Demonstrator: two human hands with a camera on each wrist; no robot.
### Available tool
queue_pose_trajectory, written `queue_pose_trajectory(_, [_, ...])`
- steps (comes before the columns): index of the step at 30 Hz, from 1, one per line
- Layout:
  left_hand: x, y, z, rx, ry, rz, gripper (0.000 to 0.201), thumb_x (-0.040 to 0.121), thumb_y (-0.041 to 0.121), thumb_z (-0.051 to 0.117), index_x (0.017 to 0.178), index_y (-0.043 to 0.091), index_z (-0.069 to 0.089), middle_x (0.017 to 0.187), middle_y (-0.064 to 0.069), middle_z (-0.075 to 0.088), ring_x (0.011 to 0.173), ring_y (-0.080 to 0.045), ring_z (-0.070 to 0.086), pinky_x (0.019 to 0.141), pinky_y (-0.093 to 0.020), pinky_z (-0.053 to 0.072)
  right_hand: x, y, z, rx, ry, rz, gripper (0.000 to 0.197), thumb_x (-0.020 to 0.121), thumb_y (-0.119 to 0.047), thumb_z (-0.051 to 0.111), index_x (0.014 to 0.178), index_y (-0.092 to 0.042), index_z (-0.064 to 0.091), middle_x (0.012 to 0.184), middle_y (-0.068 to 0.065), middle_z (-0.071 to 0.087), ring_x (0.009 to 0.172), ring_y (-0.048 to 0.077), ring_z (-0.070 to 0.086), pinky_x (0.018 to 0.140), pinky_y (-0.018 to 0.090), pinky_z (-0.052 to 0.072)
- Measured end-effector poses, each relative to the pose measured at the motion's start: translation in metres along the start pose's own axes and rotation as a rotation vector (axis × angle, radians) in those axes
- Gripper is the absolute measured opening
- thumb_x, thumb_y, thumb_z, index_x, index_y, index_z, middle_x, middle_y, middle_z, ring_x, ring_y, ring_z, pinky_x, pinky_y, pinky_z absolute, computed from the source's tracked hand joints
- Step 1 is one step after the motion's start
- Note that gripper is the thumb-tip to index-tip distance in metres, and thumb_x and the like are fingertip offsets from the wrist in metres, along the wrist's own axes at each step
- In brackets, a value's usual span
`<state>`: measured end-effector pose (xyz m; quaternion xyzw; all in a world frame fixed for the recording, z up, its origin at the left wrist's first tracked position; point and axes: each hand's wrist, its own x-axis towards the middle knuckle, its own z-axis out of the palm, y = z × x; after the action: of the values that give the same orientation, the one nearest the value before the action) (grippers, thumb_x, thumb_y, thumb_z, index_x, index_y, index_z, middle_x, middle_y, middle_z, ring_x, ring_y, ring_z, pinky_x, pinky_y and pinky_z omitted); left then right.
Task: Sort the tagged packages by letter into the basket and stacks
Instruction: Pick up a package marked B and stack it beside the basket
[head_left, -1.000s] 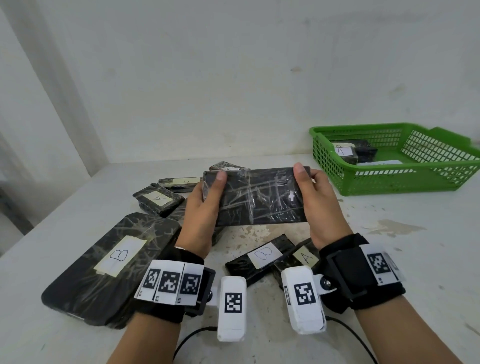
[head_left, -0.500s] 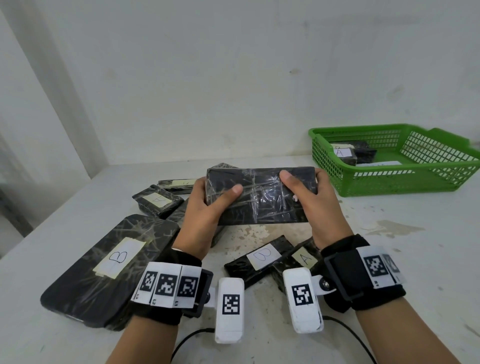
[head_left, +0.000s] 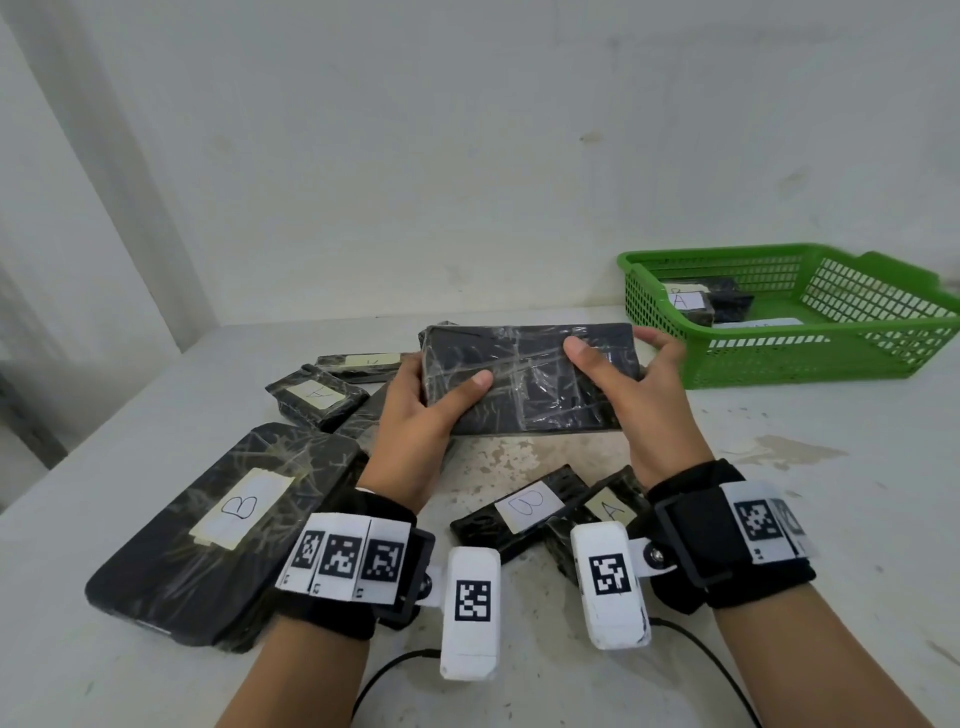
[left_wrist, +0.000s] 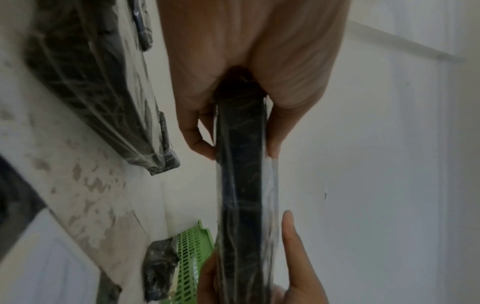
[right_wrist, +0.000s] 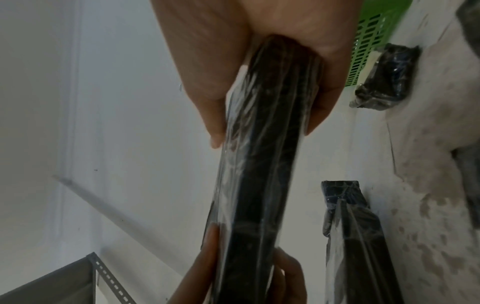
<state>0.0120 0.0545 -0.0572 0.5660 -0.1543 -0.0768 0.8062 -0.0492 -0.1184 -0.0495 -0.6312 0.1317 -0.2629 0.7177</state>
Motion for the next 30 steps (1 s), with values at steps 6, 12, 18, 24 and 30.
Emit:
queue_pose_trajectory(6, [0.0029, 0.001, -0.0041, -0.088, 0.019, -0.002, 0.047, 0.084, 0.01, 0.068, 0.128, 0.0, 0.056, 0.113, -0.012, 0.072, 0.096, -0.019, 0.073, 0.077, -0.027, 0.059, 0.0005, -0.0005, -0.002, 0.144, -0.056, -0.007, 0.046, 0.086, -0.002, 0.068, 0.128, -0.014, 0.052, 0.109, 0.008, 0.07, 0.094, 0.017, 0.07, 0.094, 0.038, 0.054])
queue_pose_trajectory(12, [0.0023, 0.0001, -0.0034, -0.102, 0.023, 0.021, 0.044, 0.087, 0.006, 0.064, 0.129, -0.003, 0.055, 0.113, -0.014, 0.071, 0.1, -0.021, 0.071, 0.081, -0.03, 0.059, -0.0038, -0.0047, 0.0007, 0.187, -0.039, -0.056, 0.076, 0.067, -0.028, 0.08, 0.136, -0.014, 0.054, 0.114, 0.009, 0.072, 0.11, 0.023, 0.068, 0.104, 0.046, 0.049])
queue_pose_trajectory(18, [0.0028, -0.0033, -0.0045, -0.065, 0.074, 0.039, 0.038, 0.093, 0.007, 0.062, 0.13, 0.0, 0.056, 0.121, -0.016, 0.069, 0.106, -0.023, 0.069, 0.099, -0.046, 0.052, -0.0001, -0.0021, 0.0013, 0.199, -0.118, -0.05, 0.065, 0.087, -0.011, 0.069, 0.147, -0.009, 0.043, 0.133, 0.005, 0.062, 0.122, 0.014, 0.06, 0.11, 0.044, 0.043])
queue_pose_trajectory(24, [0.0012, 0.0001, -0.0066, -0.039, -0.019, 0.061, 0.053, 0.082, 0.018, 0.07, 0.13, 0.003, 0.055, 0.119, -0.012, 0.07, 0.11, -0.024, 0.068, 0.094, -0.036, 0.056, 0.0027, -0.0002, -0.003, 0.193, -0.09, -0.073, 0.053, 0.096, -0.007, 0.057, 0.146, -0.014, 0.042, 0.131, 0.001, 0.064, 0.114, 0.008, 0.063, 0.1, 0.032, 0.048])
queue_pose_trajectory(30, [0.0036, -0.001, -0.0087, -0.036, -0.013, 0.051, 0.054, 0.078, 0.017, 0.067, 0.129, 0.001, 0.056, 0.115, -0.012, 0.071, 0.105, -0.023, 0.07, 0.089, -0.038, 0.055, 0.0015, -0.0036, -0.0032, 0.2, -0.147, -0.052, 0.034, 0.103, -0.011, 0.044, 0.136, -0.012, 0.051, 0.125, -0.006, 0.068, 0.114, 0.006, 0.063, 0.104, 0.036, 0.047])
